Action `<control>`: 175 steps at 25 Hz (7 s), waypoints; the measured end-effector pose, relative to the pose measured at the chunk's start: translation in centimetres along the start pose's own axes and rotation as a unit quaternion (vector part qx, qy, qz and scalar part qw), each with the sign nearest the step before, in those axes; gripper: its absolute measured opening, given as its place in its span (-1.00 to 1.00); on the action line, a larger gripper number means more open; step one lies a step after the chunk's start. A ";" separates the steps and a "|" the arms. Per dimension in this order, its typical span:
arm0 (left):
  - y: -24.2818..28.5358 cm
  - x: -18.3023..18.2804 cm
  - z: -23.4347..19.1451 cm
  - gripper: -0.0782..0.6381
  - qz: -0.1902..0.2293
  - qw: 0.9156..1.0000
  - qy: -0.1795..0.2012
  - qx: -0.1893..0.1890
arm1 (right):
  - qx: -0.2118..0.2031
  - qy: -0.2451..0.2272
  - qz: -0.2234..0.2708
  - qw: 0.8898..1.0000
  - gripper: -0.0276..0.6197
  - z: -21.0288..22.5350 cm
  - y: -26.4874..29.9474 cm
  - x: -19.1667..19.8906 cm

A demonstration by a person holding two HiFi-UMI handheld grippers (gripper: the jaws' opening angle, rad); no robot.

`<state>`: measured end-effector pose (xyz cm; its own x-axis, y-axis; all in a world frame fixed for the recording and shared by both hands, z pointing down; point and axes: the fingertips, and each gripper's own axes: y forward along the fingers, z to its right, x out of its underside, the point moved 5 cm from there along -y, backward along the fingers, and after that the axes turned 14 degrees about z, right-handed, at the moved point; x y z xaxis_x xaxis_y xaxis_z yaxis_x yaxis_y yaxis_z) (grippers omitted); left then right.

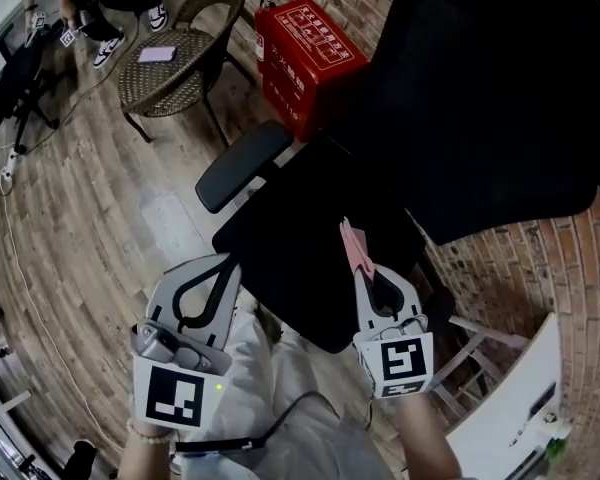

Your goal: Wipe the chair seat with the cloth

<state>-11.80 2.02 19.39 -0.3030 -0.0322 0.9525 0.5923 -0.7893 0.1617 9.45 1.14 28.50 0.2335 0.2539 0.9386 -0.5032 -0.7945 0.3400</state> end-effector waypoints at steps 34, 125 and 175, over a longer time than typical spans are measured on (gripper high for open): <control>11.3 15.1 0.1 -0.73 -0.009 0.996 -0.025 0.080 | 0.182 0.022 -0.099 0.978 -0.74 12.7 15.2 17.8; 12.8 19.1 5.0 -0.73 -0.006 0.991 -0.031 0.128 | 0.142 0.001 -0.213 0.967 -0.74 18.7 17.6 30.9; 5.3 21.3 -1.0 -0.73 -0.035 0.998 -0.051 0.024 | -0.191 0.000 -0.097 0.977 -0.74 -15.1 25.6 21.6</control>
<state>-15.90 -3.44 40.29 -0.2689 0.0870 0.9592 0.6073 -0.7577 0.2389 -10.94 -5.41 58.31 0.3555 0.3801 0.8539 -0.7233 -0.4667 0.5089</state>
